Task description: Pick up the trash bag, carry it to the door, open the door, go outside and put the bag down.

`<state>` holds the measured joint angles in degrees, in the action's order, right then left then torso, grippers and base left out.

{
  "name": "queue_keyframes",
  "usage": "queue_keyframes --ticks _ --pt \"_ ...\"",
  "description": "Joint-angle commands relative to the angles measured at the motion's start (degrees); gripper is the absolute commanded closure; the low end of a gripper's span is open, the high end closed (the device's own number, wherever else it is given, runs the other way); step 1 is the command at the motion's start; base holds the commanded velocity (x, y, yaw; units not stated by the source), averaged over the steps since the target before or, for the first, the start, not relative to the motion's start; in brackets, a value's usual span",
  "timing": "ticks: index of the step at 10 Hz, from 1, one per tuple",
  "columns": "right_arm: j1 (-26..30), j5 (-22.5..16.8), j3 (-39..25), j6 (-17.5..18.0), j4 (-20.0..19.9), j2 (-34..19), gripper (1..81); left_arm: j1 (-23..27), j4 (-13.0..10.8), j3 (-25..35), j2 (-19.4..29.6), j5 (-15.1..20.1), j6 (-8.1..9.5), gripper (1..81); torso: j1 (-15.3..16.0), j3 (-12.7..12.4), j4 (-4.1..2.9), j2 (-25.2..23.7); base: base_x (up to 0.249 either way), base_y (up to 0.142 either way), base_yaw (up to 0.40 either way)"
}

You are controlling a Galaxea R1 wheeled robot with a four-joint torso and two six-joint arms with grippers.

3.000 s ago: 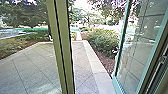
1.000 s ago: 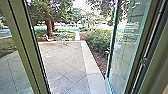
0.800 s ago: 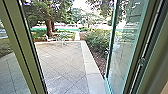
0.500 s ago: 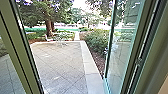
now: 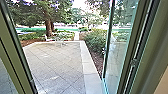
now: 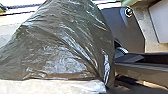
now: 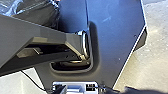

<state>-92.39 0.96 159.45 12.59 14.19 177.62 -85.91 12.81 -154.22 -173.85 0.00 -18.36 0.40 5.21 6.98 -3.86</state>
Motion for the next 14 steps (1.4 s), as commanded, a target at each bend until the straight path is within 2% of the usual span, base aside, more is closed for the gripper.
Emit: queue_keyframes --ticks 1,5,14 --pt "1.9 -3.16 -0.47 -0.29 0.75 0.83 1.0 2.63 -0.42 0.23 -0.19 3.52 -0.54 81.1 0.0 0.0 0.0 0.0 0.0 -0.103 0.0" --pt "1.9 -3.16 -0.47 -0.29 0.67 0.75 1.0 2.63 -0.42 0.23 -0.19 3.52 -0.45 81.1 0.0 0.0 0.0 0.0 0.0 -0.093 0.0" --pt "1.81 -3.16 -0.56 -0.29 0.66 0.66 1.0 2.54 -0.07 0.15 -0.36 3.43 -0.45 81.1 0.0 0.0 0.0 0.0 0.0 0.0 0.0"
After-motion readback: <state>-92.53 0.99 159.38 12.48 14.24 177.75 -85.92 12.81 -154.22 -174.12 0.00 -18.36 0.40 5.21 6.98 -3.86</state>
